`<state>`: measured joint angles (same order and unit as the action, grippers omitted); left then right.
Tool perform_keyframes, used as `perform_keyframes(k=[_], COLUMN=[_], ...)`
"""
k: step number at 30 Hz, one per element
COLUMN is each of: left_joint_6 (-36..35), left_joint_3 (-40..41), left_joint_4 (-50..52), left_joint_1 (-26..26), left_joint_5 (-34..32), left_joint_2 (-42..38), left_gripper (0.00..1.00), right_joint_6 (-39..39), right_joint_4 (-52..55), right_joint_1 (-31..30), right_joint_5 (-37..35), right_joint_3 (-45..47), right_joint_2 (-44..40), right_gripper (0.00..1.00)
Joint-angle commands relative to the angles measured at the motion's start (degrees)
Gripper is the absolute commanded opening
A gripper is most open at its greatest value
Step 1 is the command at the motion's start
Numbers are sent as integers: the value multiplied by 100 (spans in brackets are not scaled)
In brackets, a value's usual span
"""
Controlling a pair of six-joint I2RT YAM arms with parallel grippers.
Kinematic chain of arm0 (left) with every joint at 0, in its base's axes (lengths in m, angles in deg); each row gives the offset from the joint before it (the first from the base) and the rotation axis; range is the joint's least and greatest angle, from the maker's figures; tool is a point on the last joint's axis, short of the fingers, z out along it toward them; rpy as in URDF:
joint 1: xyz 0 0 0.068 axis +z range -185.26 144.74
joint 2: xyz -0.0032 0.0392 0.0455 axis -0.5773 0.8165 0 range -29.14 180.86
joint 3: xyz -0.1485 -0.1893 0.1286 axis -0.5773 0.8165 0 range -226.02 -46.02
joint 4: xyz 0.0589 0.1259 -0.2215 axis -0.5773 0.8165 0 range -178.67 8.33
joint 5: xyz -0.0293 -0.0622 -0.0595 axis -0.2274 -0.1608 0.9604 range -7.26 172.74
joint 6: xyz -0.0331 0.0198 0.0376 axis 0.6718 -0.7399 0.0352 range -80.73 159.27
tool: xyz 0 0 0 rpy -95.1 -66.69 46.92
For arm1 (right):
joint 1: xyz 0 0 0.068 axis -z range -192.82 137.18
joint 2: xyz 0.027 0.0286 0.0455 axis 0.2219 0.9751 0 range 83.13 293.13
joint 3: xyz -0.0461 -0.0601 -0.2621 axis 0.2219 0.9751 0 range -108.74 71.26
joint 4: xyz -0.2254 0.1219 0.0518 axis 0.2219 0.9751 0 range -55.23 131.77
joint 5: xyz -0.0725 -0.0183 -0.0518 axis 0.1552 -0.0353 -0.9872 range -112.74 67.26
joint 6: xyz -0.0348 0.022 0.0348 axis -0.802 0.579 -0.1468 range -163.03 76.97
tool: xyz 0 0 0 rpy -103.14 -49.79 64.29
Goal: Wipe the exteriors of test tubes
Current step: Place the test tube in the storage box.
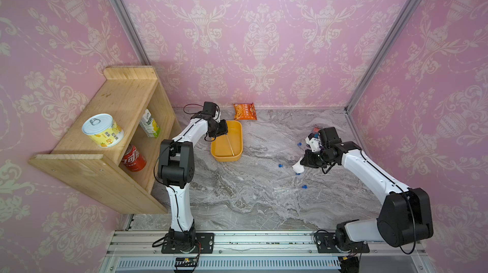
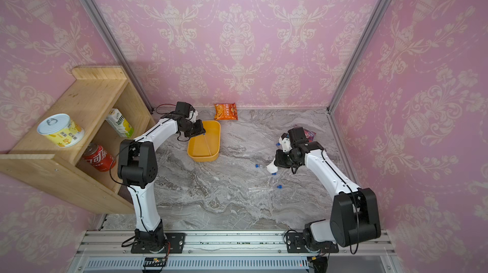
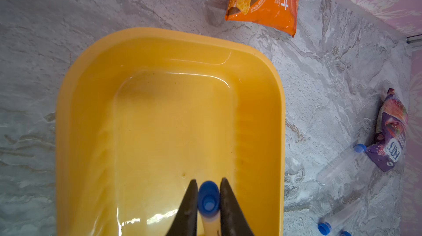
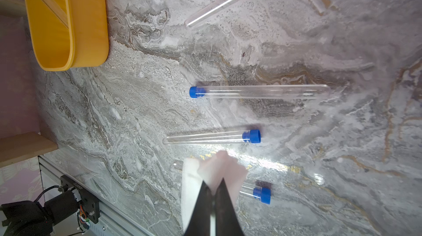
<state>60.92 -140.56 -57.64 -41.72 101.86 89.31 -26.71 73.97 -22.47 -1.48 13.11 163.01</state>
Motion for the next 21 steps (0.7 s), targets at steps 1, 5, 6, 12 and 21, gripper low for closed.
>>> perform_keyframes(k=[1,5,6,12,21], left_joint_6=[-207,-291,-294,-456,-532], left_joint_3=[-136,-196,-224,-417,-396], left_joint_4=[-82,-154,-169,-83,-147], left_joint_1=[-43,-141,-167,-331,-406], left_joint_5=[-189,-462,-491,-856,-1093], left_joint_2=[198,346,390,637,731], left_gripper=[18,18,18,18,29], right_joint_6=[-50,-46,-41,-50,-50], right_joint_4=[-53,-70,-70,-35,15], right_joint_1=[51,60,64,69,88], right_joint_5=[105,102,100,80,56], right_joint_3=[49,60,68,96,120], right_joint_2=[-11,-9,-20,-91,-159], right_gripper=[0,0,0,0,0])
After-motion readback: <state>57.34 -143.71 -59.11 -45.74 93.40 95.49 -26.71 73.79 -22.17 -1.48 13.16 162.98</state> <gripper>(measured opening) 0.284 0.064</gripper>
